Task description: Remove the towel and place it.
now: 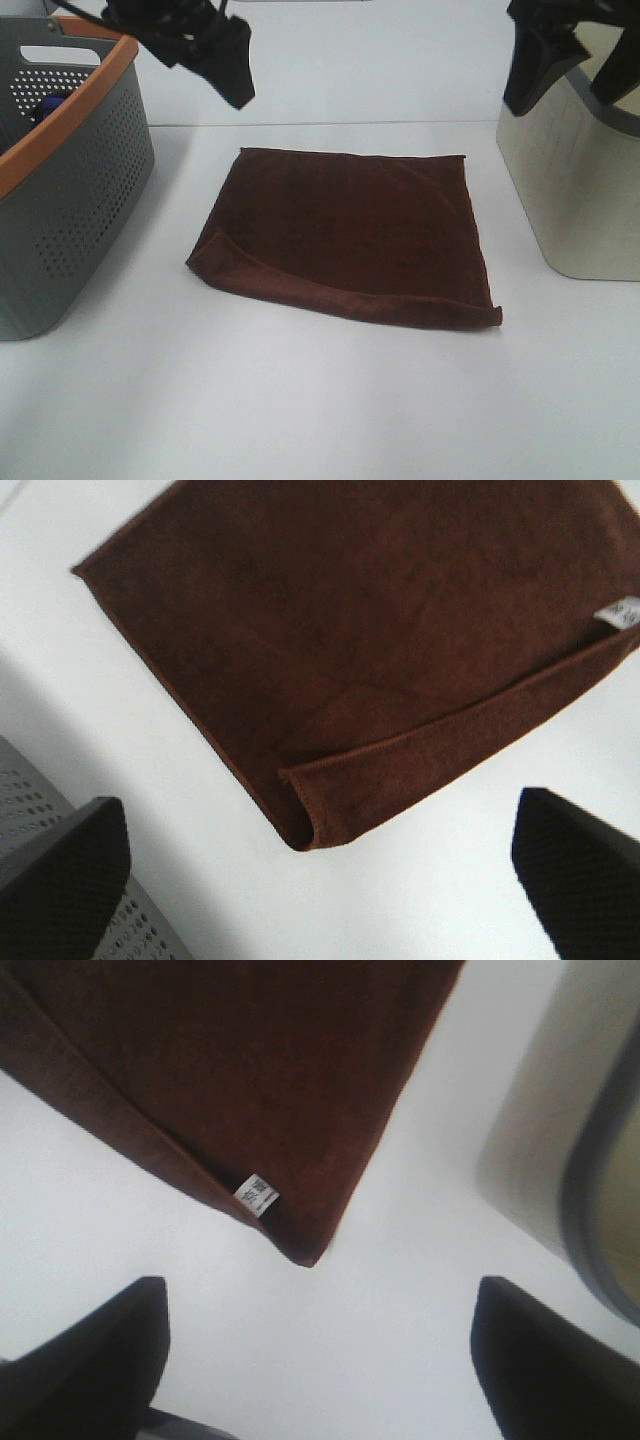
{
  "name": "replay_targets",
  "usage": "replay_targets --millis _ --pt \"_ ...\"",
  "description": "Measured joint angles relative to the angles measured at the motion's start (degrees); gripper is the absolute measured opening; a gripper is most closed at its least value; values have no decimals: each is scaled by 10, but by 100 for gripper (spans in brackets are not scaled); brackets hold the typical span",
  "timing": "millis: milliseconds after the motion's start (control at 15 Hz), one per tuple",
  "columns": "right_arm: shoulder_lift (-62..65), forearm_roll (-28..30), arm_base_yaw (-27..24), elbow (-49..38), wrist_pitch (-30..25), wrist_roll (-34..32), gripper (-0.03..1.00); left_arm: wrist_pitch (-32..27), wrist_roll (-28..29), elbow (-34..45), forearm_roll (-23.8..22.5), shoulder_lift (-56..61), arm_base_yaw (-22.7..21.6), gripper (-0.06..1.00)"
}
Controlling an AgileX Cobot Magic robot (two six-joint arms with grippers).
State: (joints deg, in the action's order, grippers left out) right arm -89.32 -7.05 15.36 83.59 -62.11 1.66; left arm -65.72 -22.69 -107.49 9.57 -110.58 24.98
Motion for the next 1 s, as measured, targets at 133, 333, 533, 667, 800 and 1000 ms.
replay_targets --millis 133,333,533,667,800,1000 --pt "37 34 0 2 1 -46 81 -18 45 -23 -2 34 -10 99" --pt "85 115 -6 17 -5 -119 81 -36 155 -14 -108 95 -81 99" --pt "102 113 -89 17 -5 -124 80 -36 183 74 -146 194 -154 99" --pt "124 99 -109 17 -6 -92 79 -33 202 172 -146 282 -184 99" --pt "155 79 -109 -2 -6 -82 79 -8 220 248 -146 357 -193 99" --pt "263 58 -109 -129 -6 -73 79 49 233 403 -150 505 -193 99"
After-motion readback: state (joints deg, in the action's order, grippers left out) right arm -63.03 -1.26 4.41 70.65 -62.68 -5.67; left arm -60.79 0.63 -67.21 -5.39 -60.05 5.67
